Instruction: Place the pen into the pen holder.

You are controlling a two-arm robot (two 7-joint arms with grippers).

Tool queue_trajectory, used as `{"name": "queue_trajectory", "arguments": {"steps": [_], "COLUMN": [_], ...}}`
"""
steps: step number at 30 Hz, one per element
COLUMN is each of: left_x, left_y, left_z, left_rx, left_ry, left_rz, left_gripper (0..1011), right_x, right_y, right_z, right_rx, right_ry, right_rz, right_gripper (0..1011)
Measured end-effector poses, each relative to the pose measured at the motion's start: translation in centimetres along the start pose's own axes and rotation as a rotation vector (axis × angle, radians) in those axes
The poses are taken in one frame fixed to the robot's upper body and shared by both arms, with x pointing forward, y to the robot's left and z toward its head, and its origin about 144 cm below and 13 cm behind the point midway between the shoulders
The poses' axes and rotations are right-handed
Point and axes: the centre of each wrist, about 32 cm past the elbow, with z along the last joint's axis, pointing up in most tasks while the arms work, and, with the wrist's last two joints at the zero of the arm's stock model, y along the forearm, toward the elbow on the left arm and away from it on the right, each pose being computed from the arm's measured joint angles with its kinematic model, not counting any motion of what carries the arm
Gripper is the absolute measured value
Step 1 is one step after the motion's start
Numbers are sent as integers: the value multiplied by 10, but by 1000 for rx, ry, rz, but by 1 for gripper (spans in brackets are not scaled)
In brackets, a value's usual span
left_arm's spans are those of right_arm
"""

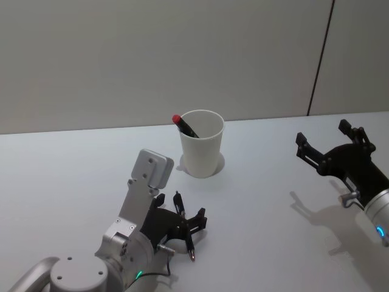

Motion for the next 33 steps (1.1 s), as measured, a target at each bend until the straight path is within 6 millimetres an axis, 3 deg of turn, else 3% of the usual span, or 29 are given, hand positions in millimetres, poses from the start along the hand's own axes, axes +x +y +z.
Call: {"name": "queue_trajectory", "arguments": {"steps": [33], "left_x": [0], "left_y": [-3], "left_z": [-1], "left_rx": [54], "left_ry": [-67], "left_rz": [-24], "left_gripper": [1001], "right_x": [0], "right_y": [0], "right_z": [0], "right_rx": [0], "right_ry": [0], "right_rz": [0], "right_gripper": [1002]}}
